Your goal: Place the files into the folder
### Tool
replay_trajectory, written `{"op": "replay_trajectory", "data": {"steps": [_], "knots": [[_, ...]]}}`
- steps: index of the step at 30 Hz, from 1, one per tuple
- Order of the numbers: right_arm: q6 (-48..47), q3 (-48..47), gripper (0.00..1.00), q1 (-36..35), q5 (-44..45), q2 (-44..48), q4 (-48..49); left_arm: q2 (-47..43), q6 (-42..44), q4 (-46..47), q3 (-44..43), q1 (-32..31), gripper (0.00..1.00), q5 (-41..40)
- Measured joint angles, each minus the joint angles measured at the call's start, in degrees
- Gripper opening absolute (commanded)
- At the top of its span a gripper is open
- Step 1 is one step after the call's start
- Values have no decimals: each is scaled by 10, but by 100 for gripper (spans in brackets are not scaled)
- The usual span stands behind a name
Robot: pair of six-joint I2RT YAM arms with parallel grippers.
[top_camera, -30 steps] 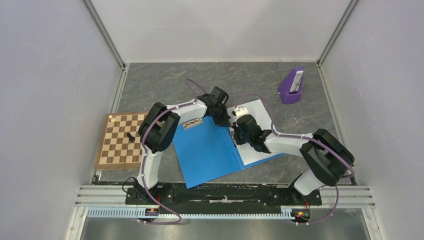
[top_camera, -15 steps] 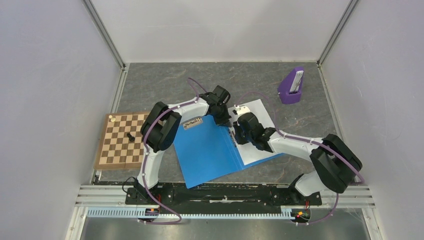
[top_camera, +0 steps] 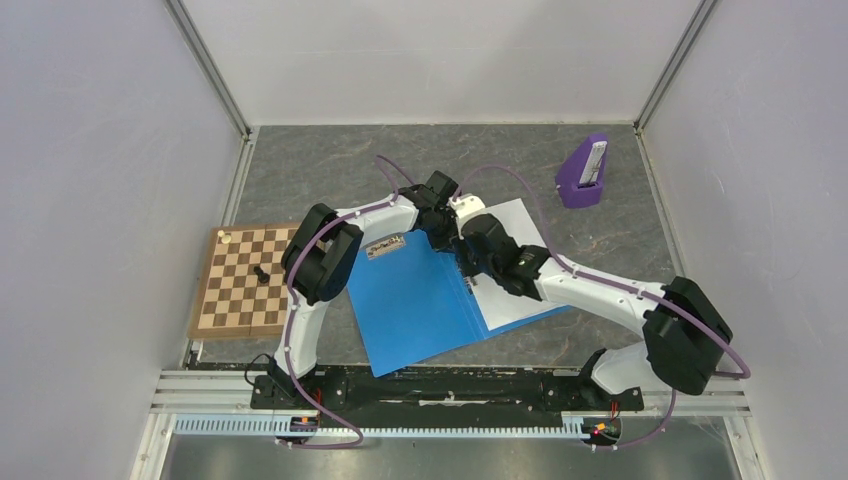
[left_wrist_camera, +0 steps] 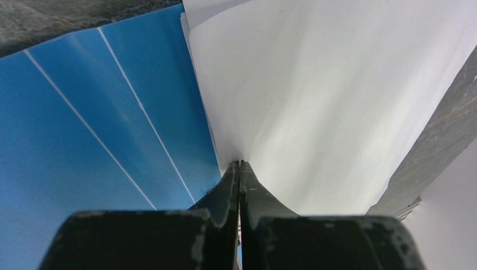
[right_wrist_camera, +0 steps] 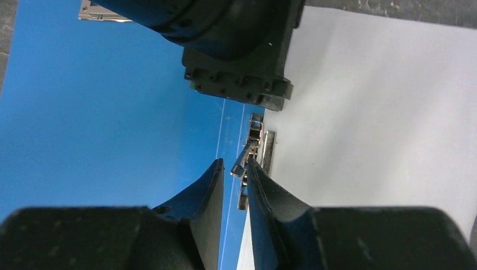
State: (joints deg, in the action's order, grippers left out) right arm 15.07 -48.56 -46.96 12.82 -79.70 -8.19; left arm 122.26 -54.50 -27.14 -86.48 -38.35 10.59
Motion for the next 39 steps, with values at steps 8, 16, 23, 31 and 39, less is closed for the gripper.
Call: {"op": "replay_trajectory", "data": {"steps": [8, 16, 23, 31, 39], "knots": [[-36, -29, 20, -36, 48, -50, -25, 1, 0, -3, -2, 0, 2, 0], [-55, -36, 15, -58, 84, -82, -40, 4, 0, -11, -9, 0, 2, -1], [-57, -36, 31, -66, 103, -82, -49, 5, 0, -12, -10, 0, 2, -1], [-60, -46, 24, -68, 110, -80, -53, 6, 0, -14, -12, 0, 2, 0], [-62, -67, 19, -74, 118, -81, -57, 7, 0, -16, -13, 1, 2, 2]]}}
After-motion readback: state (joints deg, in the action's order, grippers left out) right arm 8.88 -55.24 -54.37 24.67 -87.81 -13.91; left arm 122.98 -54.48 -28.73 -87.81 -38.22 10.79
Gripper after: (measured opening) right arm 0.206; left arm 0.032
